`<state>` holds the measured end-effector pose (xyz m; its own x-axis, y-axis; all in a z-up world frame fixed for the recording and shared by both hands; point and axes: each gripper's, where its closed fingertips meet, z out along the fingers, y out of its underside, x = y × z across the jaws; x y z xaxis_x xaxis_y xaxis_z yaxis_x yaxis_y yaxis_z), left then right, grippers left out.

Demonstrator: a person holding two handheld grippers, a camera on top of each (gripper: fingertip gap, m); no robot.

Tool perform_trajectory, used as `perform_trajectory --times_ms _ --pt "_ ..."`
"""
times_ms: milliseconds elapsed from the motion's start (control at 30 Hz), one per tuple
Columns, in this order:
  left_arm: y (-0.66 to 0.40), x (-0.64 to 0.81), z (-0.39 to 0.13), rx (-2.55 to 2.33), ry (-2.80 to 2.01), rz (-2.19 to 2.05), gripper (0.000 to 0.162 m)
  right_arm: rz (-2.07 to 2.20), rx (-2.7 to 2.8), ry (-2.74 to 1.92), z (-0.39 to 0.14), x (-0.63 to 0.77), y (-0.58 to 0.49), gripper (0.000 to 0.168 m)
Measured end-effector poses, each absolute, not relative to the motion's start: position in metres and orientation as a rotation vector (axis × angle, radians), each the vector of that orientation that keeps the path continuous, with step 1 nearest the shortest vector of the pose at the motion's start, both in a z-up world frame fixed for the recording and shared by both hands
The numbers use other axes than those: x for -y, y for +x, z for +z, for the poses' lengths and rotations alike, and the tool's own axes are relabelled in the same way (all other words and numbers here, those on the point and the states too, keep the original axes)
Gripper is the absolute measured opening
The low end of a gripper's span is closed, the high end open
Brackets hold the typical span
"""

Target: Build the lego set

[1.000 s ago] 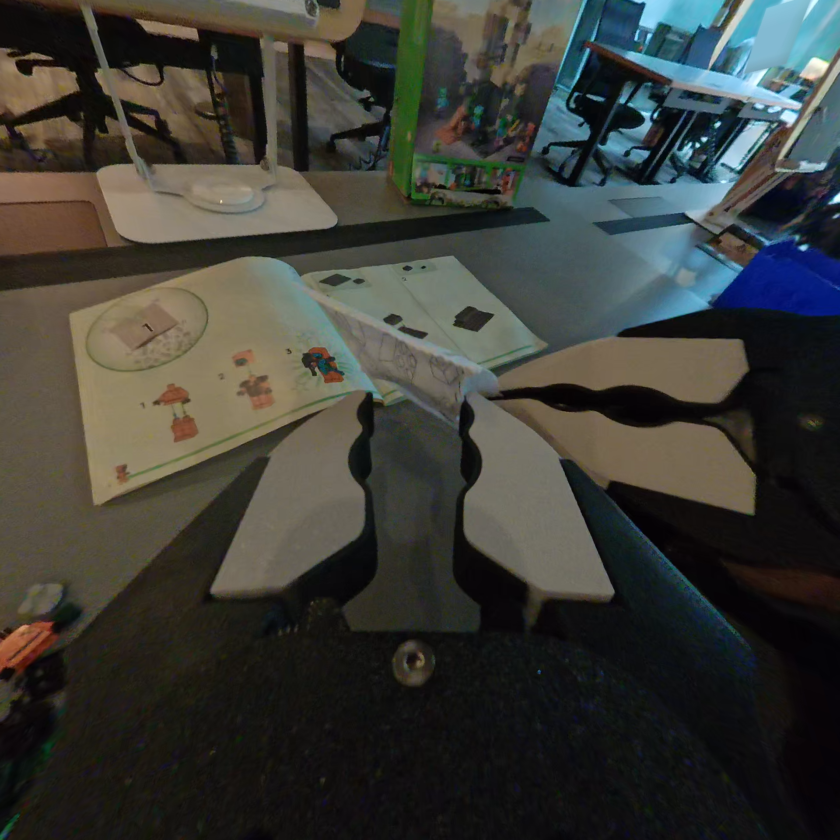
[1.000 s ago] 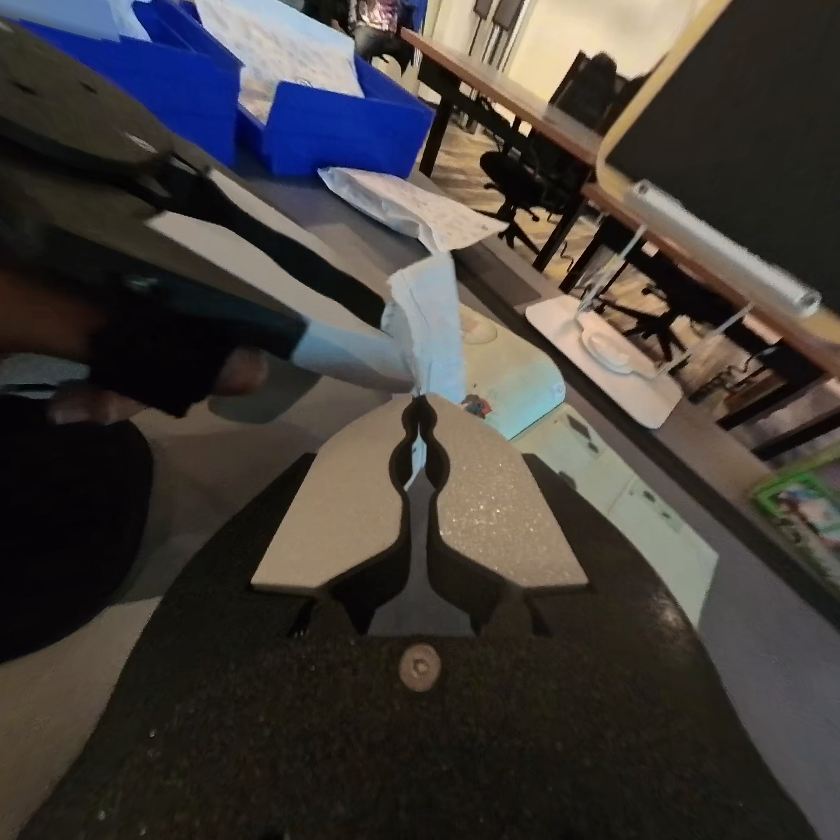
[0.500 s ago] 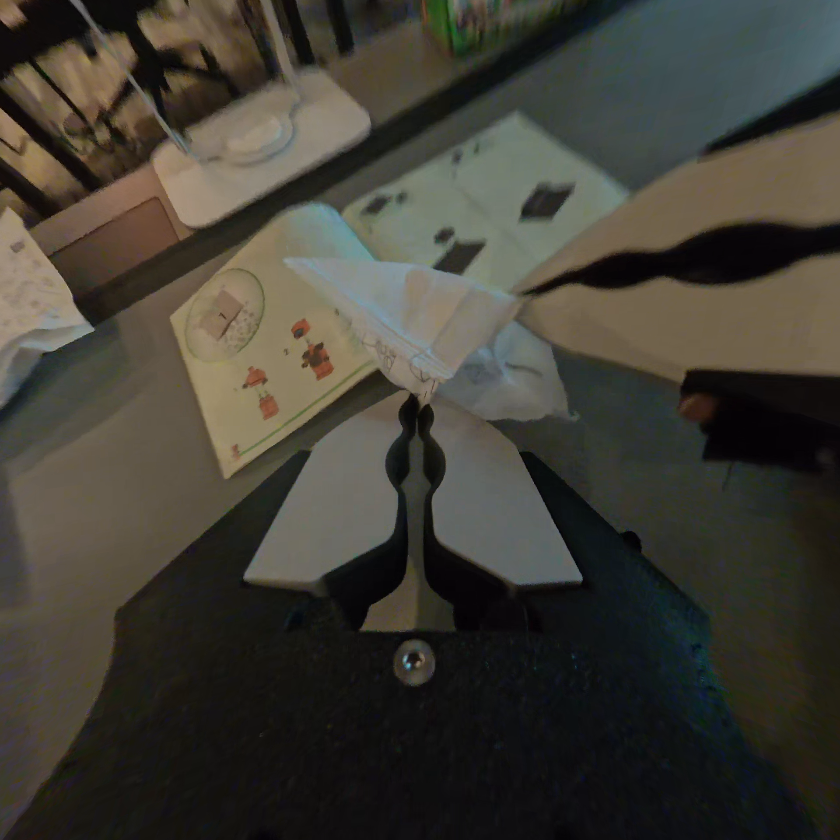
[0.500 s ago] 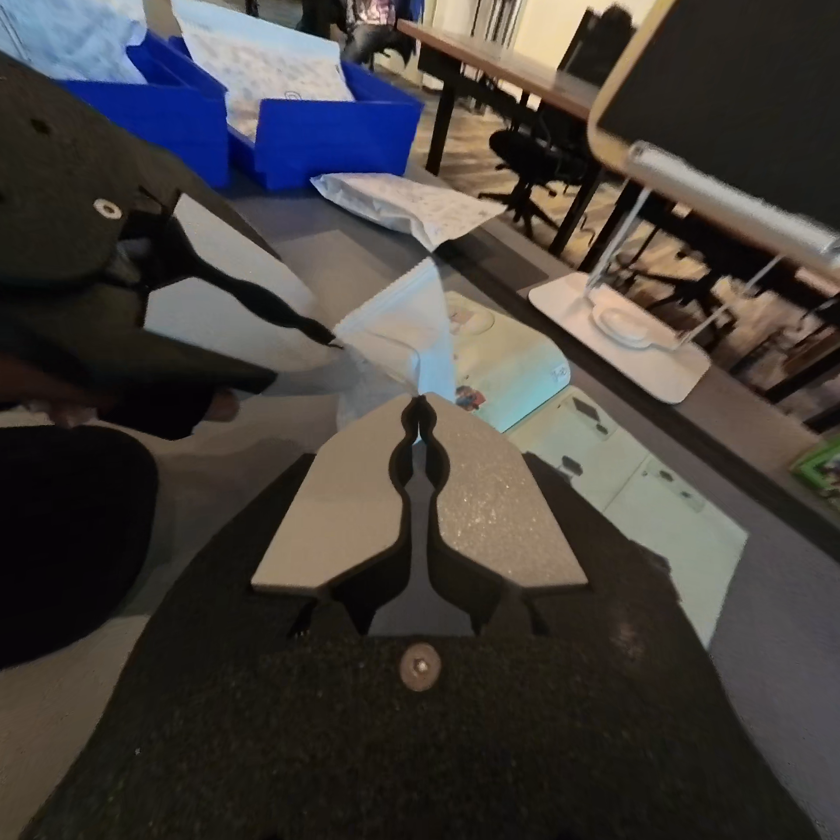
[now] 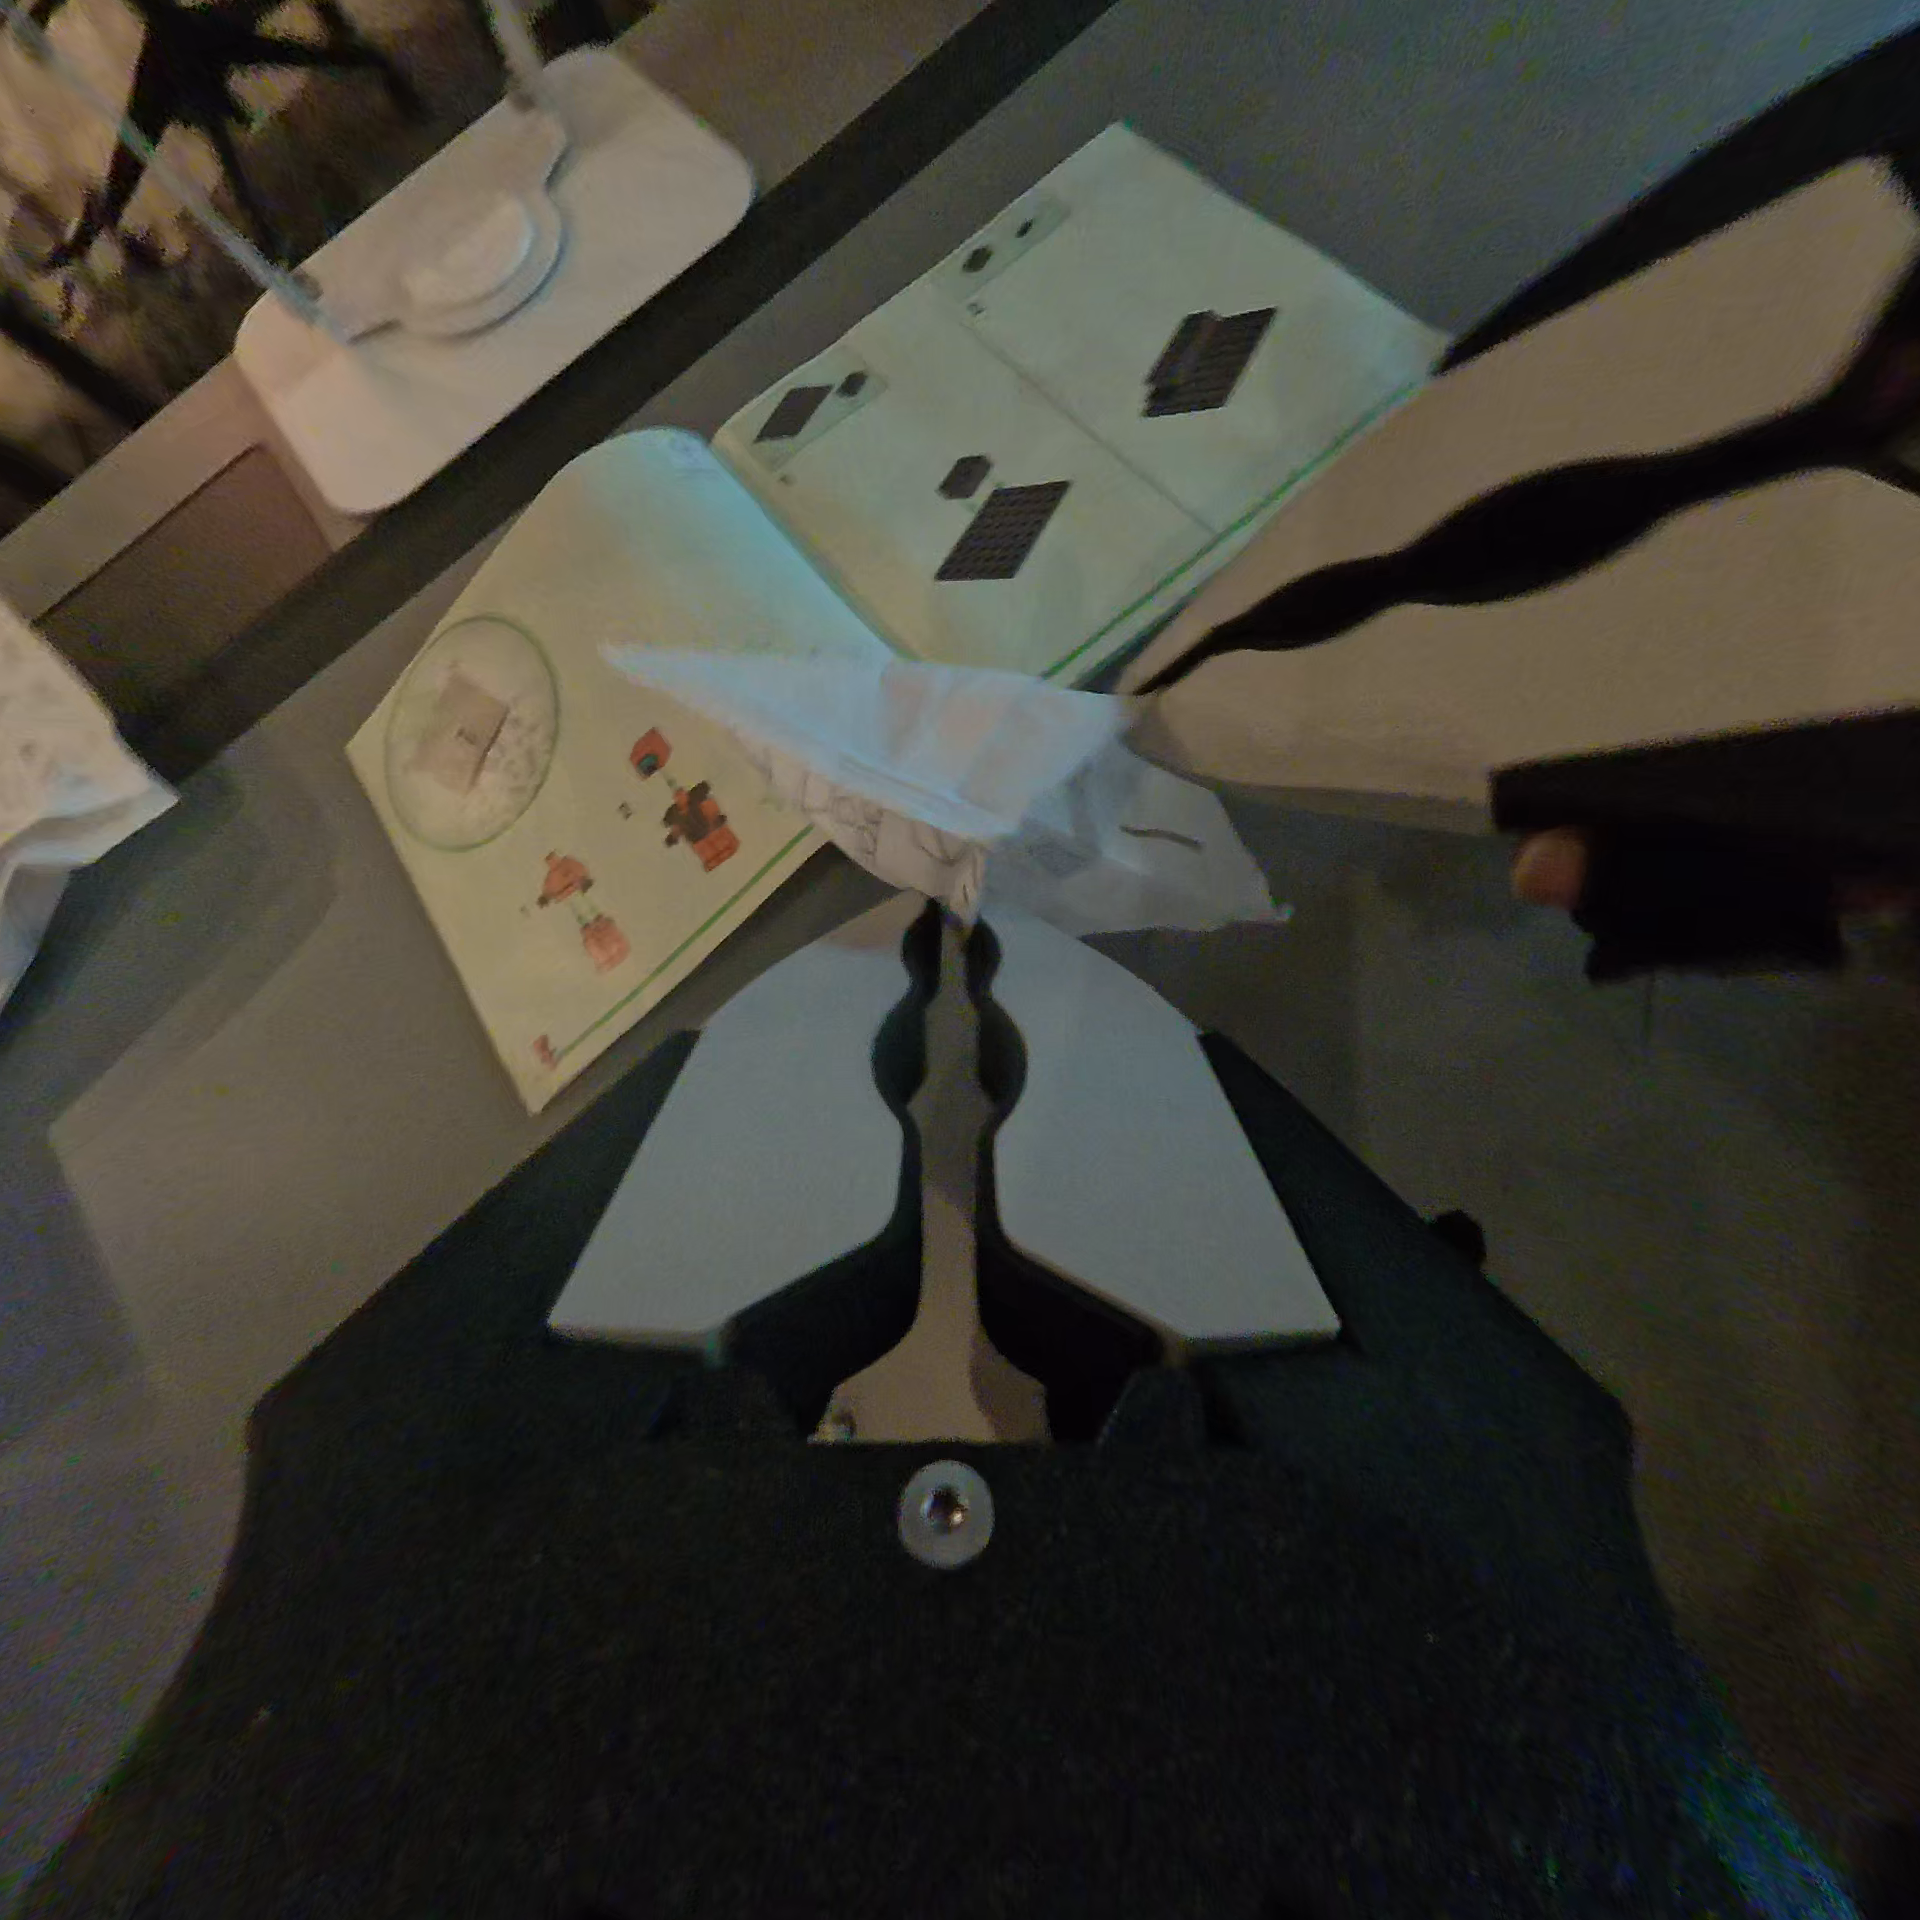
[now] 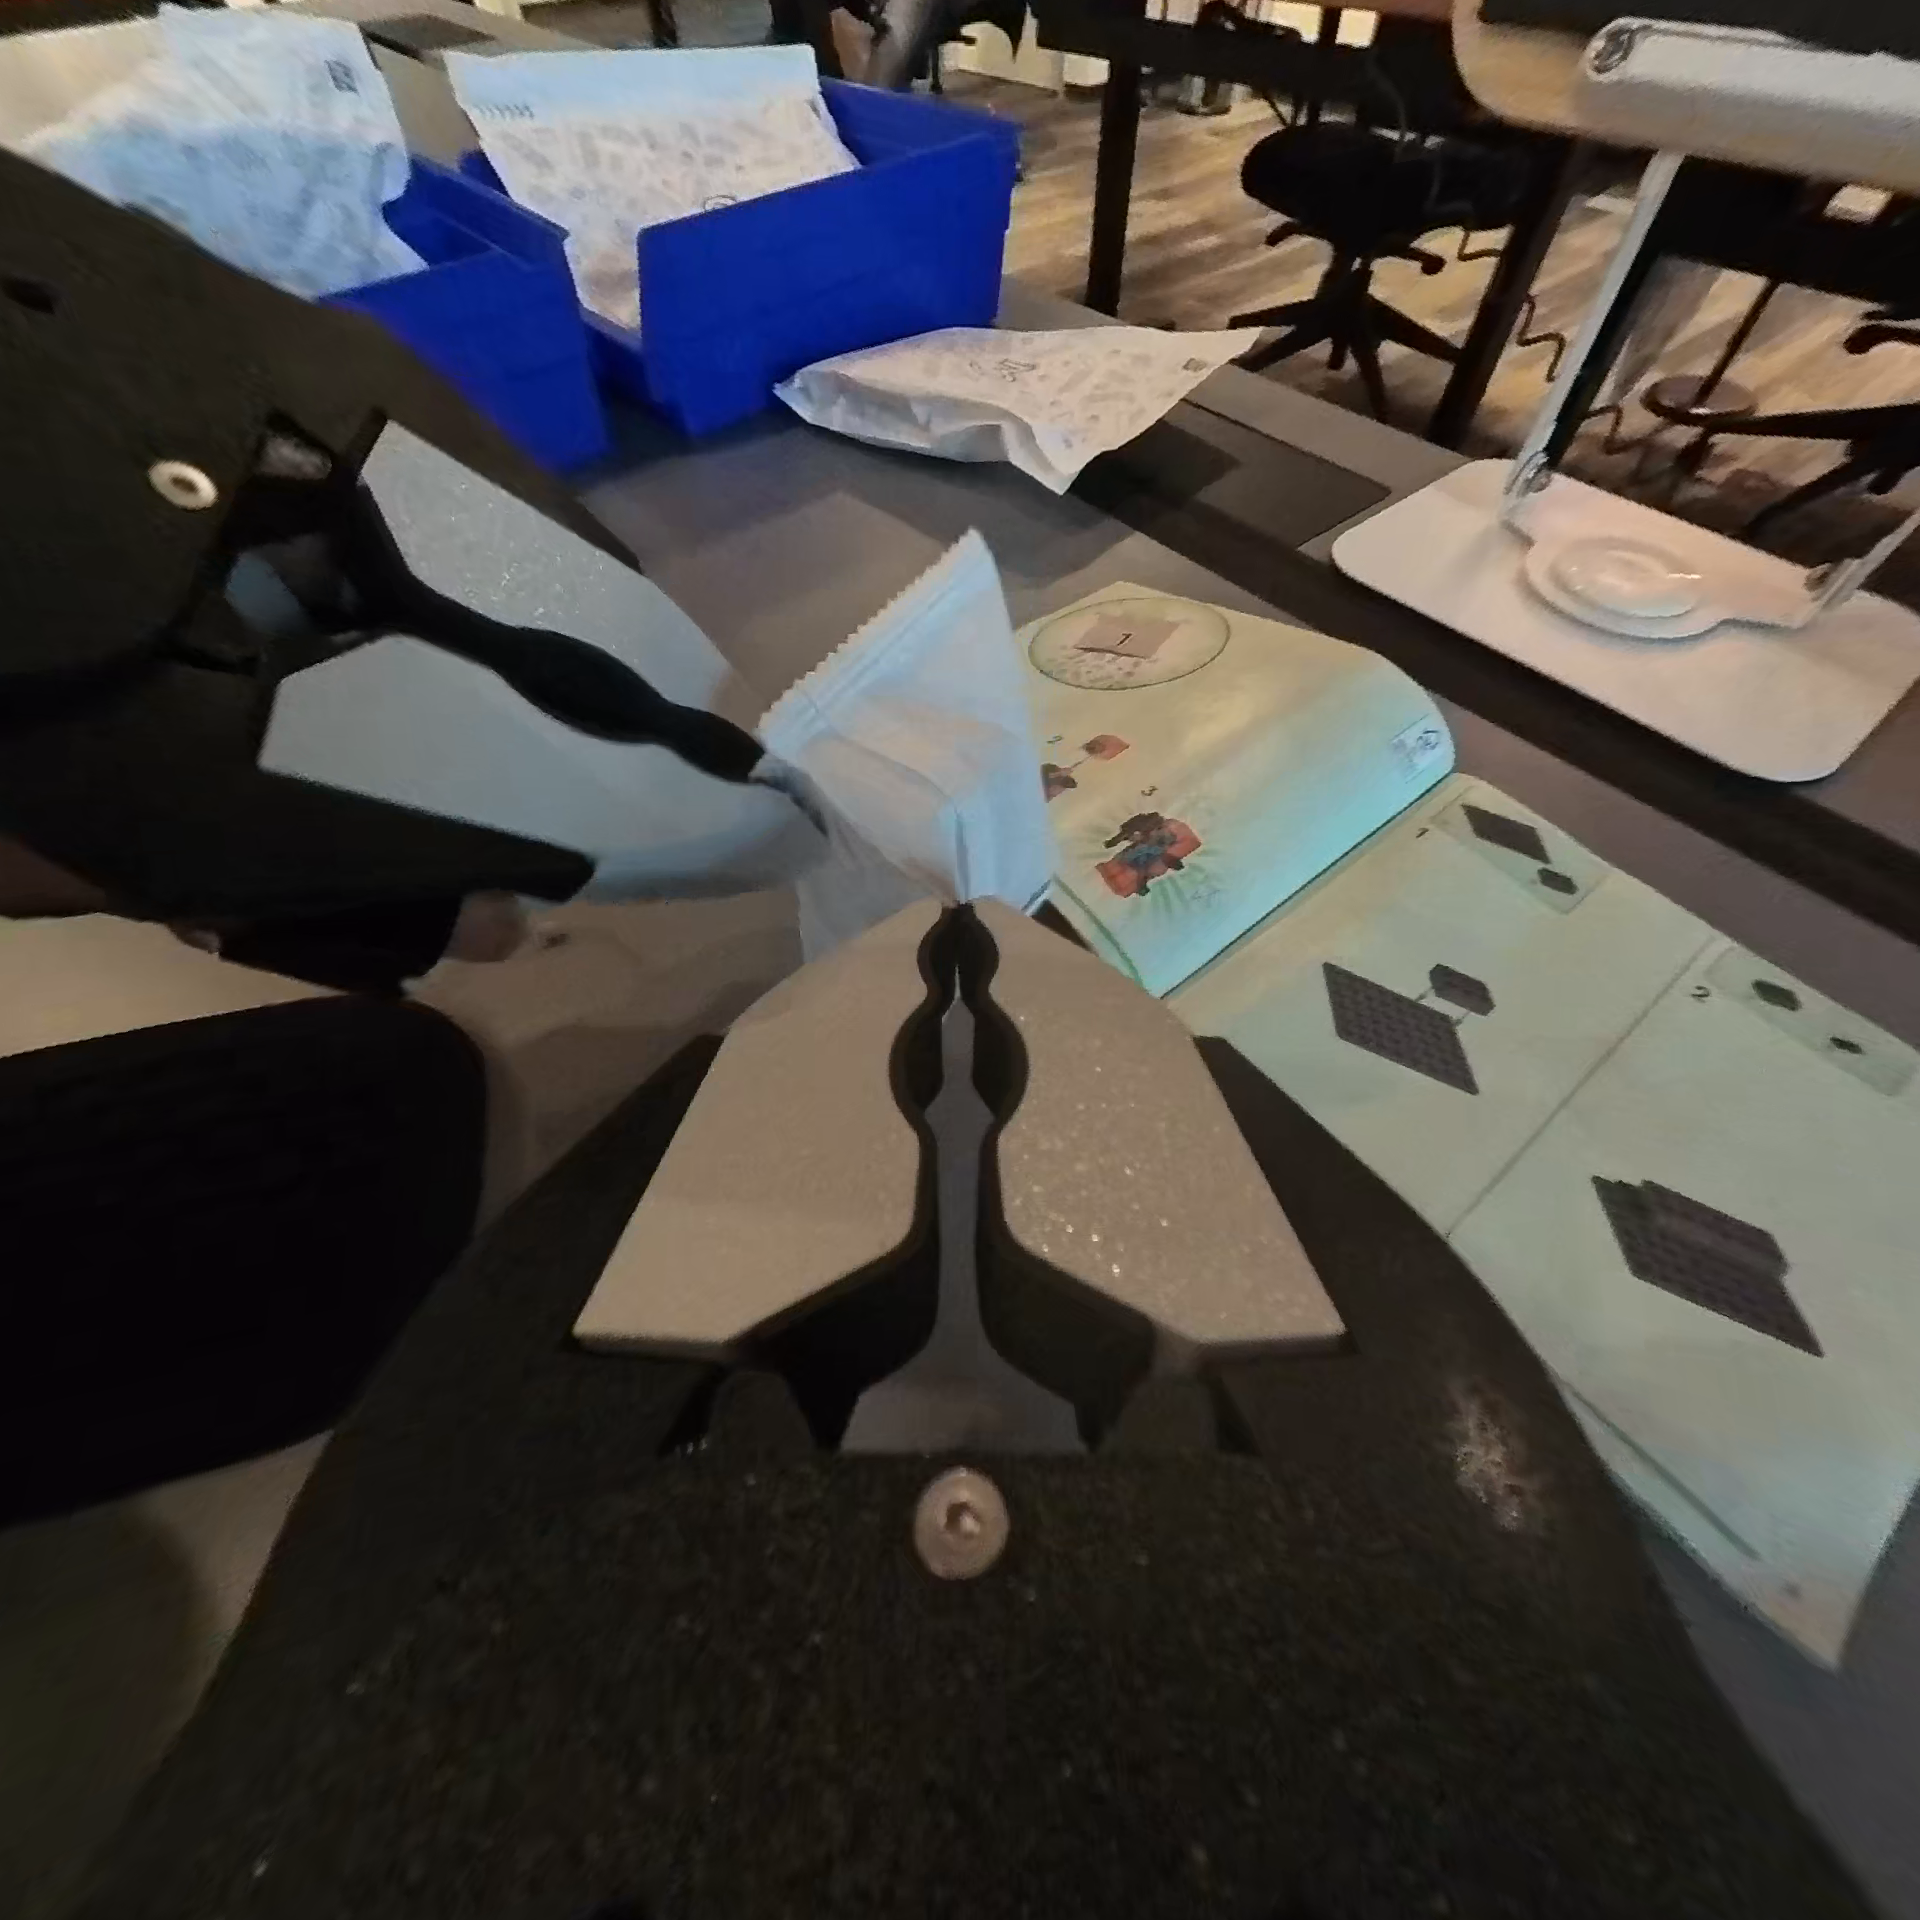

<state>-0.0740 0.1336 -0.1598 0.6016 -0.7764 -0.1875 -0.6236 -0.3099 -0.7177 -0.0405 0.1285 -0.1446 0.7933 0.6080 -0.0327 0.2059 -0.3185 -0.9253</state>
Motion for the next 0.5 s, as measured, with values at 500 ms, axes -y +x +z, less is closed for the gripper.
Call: perform_trajectory --times_ms 500 --pt "-0.096 -0.099 -0.125 -1.084 -1.642 -1.273 0.048 1.431 0.697 -1.636 -0.112 -0.082 -0.050 0.000"
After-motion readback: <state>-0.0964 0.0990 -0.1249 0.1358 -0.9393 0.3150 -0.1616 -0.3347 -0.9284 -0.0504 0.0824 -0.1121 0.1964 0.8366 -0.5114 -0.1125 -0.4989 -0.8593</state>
